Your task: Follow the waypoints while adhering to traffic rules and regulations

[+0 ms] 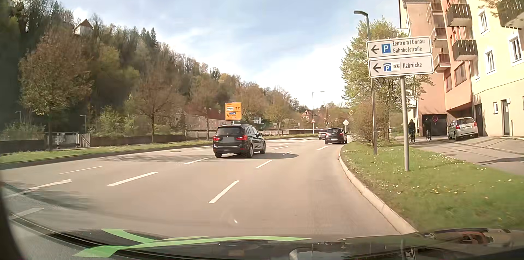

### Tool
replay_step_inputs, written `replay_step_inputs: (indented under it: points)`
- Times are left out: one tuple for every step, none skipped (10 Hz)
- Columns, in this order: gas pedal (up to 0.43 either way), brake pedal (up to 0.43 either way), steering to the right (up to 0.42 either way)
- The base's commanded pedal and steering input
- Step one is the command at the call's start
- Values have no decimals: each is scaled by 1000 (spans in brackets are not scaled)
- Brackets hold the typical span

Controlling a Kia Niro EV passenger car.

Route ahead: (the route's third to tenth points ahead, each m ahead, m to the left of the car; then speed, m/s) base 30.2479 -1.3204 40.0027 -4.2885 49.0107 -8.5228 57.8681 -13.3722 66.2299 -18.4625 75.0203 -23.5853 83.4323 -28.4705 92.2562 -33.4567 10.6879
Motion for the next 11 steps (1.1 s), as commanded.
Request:
replay_step_inputs:
  points:
    - [98,0,43]
    - [98,0,43]
    - [98,0,43]
    - [98,0,43]
    - [98,0,42]
    - [98,0,42]
    - [98,0,41]
    - [98,0,41]
    - [110,0,41]
    - [110,0,41]
    - [110,0,41]
